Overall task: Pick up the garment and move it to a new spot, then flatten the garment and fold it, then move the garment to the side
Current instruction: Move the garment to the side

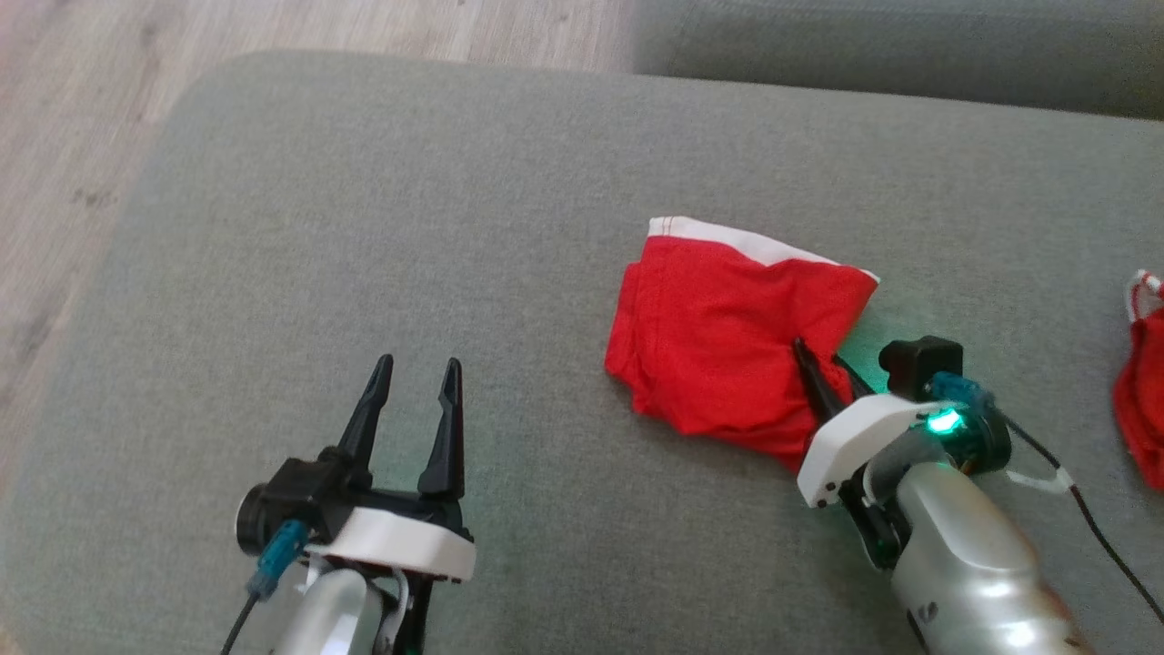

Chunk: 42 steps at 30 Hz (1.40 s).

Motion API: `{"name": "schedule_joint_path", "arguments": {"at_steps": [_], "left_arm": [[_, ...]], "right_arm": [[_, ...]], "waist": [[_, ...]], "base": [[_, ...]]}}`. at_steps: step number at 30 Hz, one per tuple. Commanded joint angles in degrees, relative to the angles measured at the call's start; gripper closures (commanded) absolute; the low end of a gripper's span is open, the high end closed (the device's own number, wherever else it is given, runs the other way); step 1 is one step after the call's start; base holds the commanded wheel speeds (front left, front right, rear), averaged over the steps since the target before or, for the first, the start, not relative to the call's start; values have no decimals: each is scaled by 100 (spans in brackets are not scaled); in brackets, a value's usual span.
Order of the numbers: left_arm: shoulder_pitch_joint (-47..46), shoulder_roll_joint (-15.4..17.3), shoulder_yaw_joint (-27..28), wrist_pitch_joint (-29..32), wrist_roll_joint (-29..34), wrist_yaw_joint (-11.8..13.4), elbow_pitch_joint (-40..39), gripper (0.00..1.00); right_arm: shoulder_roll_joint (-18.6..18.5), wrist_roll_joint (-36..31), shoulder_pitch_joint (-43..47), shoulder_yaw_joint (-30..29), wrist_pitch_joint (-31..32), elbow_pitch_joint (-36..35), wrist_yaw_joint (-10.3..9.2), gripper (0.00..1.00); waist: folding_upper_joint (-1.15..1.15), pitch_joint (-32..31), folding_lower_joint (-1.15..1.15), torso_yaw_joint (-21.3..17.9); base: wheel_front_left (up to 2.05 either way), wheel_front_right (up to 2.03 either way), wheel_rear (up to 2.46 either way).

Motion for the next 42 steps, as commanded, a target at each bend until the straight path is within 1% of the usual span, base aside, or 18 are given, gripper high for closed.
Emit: {"name": "schedule_joint_path", "arguments": {"at_steps": [1,5,8,9,12,16,18,21,26,29,33,37,39,42], "left_arm": [[-176,11,174,-55,38,-39,-202,0],[-100,11,138,-55,95,-72,-221,0],[-40,11,68,-55,78,-59,-248,0],[-40,11,68,-55,78,-59,-248,0],[7,11,5,-55,41,-24,-300,0],[41,11,-81,-55,18,13,-352,0],[36,11,-91,-55,33,28,-379,0],[5,11,-63,-55,62,47,-413,0],[-106,11,-7,-55,63,41,-486,0],[-198,11,-37,-55,64,12,-499,0],[-358,11,-80,-55,48,-16,-508,0],[-468,11,-62,-55,15,-29,-497,0],[-515,11,-68,-55,20,-51,-486,0],[-581,11,-40,-55,1,-58,-485,0]], "right_arm": [[96,-237,-120,127,-233,-31,-4,100],[96,-445,-24,124,-443,-168,-4,100],[96,-643,102,106,-474,-311,-4,100],[96,-643,102,106,-474,-311,-4,100],[69,-904,191,59,-345,-480,-4,100],[-210,-1053,348,128,51,-868,-4,100],[-467,-1068,400,228,305,-1138,-4,100],[-981,-1012,418,407,673,-1633,-4,100],[-2029,-782,307,577,1277,-2526,-4,100],[-2682,-596,203,650,1594,-2799,-4,100],[-3429,-403,85,737,1833,-2899,-4,100],[-3985,-423,-16,737,1989,-2726,-4,100],[-4172,-451,-87,742,2017,-2581,-4,100],[-4302,-560,-175,640,2048,-2362,-4,100]], "waist": [[0,-163,0,-111],[0,-411,0,-300],[0,-588,0,-470],[0,-588,0,-470],[0,-710,0,-669],[0,-761,0,-905],[0,-727,0,-1023],[0,-632,0,-1173],[0,-346,0,-1356],[0,-134,0,-1399],[0,151,0,-1357],[0,358,0,-1304],[0,444,0,-1264],[0,560,0,-1197]], "base": [[0,0,0],[0,0,0],[0,0,0],[0,0,0],[0,0,0],[0,0,0],[0,0,0],[0,0,0],[0,0,0],[0,0,0],[0,0,0],[0,0,0],[0,0,0],[0,0,0]]}}
